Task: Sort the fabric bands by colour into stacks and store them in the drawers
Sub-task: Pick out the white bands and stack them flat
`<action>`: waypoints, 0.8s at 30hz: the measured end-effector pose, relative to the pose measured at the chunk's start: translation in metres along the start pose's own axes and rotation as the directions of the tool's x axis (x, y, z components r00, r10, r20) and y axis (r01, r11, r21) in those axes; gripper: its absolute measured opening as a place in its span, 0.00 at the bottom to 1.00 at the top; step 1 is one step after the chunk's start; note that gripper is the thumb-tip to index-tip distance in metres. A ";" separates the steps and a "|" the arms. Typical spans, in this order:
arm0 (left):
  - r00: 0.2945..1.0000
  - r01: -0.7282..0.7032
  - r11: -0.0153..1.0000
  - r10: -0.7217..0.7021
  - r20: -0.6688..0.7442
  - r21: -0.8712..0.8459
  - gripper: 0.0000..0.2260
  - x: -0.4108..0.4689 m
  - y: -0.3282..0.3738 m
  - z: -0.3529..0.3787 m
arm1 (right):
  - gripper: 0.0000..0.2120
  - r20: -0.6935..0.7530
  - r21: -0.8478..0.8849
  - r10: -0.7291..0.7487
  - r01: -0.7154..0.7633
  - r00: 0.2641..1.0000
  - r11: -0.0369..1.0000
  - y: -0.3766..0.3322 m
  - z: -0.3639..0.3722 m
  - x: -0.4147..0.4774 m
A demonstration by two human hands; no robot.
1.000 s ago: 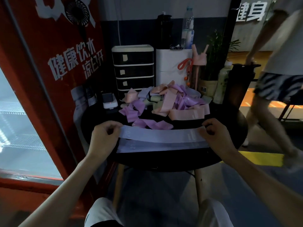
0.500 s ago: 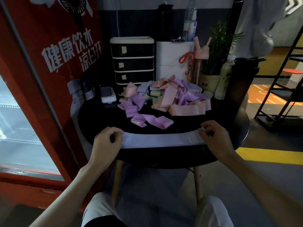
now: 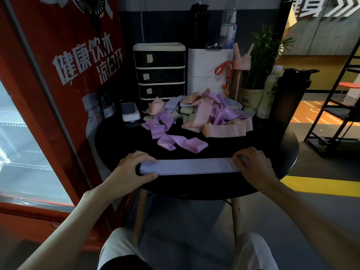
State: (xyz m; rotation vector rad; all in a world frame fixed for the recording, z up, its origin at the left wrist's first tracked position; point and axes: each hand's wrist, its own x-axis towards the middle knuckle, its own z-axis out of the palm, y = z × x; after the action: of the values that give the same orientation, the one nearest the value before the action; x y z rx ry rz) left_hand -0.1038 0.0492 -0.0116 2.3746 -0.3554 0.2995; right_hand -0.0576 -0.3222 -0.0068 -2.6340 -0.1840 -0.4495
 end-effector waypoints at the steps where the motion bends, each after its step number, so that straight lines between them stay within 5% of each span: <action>1: 1.000 0.004 1.000 -0.004 0.005 -0.002 0.21 0.001 -0.001 -0.001 | 0.08 -0.001 -0.002 0.002 -0.002 1.000 1.000 0.000 0.000 0.000; 13: 1.000 0.008 1.000 -0.008 0.030 0.000 0.18 0.002 -0.001 0.001 | 0.13 0.065 -0.025 0.051 -0.050 0.997 0.998 -0.008 -0.005 -0.002; 18: 0.997 0.049 0.991 -0.058 -0.060 -0.128 0.04 0.025 0.008 -0.008 | 0.13 0.084 -0.001 0.079 -0.080 0.993 0.997 -0.015 -0.012 0.006; 24: 0.980 0.164 0.986 -0.166 -0.109 -0.025 0.02 0.072 -0.017 -0.018 | 0.10 0.046 0.143 -0.201 0.193 0.979 0.971 -0.064 -0.025 0.055</action>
State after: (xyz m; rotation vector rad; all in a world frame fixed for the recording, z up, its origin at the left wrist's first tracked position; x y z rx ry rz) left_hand -0.0323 0.0612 0.0128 2.3429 -0.1074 0.3476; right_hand -0.0259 -0.2738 0.0597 -2.5051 -0.4823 -0.4063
